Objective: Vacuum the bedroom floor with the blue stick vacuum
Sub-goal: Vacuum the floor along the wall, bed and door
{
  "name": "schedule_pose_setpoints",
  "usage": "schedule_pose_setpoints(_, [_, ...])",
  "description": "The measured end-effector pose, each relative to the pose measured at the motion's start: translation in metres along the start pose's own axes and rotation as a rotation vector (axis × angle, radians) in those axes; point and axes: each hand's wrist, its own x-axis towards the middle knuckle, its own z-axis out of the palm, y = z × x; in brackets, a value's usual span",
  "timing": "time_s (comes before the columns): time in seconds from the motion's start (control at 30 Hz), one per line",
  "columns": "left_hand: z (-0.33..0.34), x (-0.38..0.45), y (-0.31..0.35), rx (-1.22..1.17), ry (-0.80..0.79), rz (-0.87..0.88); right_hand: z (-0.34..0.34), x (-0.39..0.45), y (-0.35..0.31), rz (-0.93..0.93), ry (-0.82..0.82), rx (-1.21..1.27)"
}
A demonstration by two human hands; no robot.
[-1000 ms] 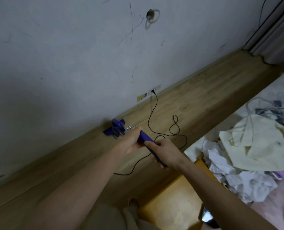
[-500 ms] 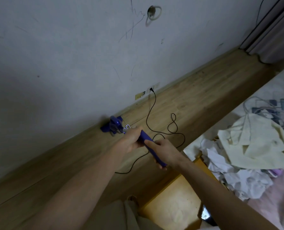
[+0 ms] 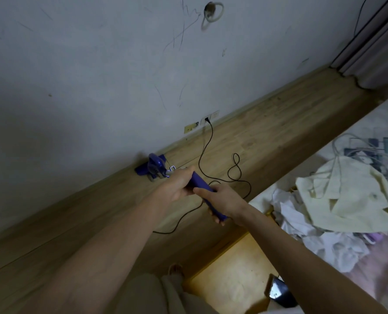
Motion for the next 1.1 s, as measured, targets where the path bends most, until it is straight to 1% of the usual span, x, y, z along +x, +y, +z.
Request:
schedule_pose_setpoints(0.1, [0.006,0.0,0.0,0.003,-0.016,0.013,0.0,-0.005,0.007,-0.022,0.061,0.001])
schedule_pose_setpoints(0.2, [0.023,-0.007,0.001,-0.015,-0.043,0.031,-0.018,-0.016,0.01,-0.026,0.104,0.028])
schedule_pose_setpoints(0.43, [0.064,-0.017,-0.016,0.05,-0.091,-0.017,-0.038,-0.047,0.036,-0.02,0.129,0.092])
schedule_pose_setpoints(0.67, [0.109,-0.006,-0.012,0.054,-0.065,-0.003,-0.088,-0.039,0.051,0.039,0.099,0.119])
schedule_pose_setpoints(0.87, [0.101,0.014,0.007,0.042,0.021,0.02,-0.087,0.004,0.048,0.019,0.056,0.091])
schedule_pose_setpoints(1.0, [0.104,0.006,0.015,-0.087,0.037,0.013,-0.103,0.009,0.034,0.009,0.015,-0.016])
schedule_pose_setpoints(1.1, [0.115,0.003,0.021,-0.073,0.021,0.016,-0.124,0.007,0.027,-0.004,-0.011,-0.101])
